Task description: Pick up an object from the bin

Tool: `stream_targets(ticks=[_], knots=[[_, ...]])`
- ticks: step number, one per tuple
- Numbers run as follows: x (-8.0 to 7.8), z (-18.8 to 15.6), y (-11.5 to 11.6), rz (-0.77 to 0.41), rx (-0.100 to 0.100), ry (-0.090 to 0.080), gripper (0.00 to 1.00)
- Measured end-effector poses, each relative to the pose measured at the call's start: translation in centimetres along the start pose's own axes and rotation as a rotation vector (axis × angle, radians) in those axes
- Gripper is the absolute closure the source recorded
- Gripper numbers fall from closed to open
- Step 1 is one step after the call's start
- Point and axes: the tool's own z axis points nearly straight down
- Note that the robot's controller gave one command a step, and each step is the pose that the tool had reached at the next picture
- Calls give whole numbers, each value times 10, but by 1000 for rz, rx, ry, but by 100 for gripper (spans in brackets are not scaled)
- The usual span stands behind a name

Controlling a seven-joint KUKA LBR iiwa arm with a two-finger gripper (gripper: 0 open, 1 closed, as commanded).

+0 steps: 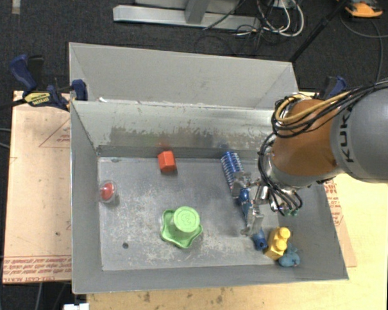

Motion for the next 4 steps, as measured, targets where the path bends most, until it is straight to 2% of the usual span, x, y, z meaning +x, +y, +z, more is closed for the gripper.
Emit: stream_targets(ticks=[1,2,3,4], knots=[[-30,33,-52,-73,0,4,0],[-55,-26,-92,63,4,-8,0],[-33,27,-86,-281,0,-3,0],[-55,30,-76,-945,-17,-7,0]])
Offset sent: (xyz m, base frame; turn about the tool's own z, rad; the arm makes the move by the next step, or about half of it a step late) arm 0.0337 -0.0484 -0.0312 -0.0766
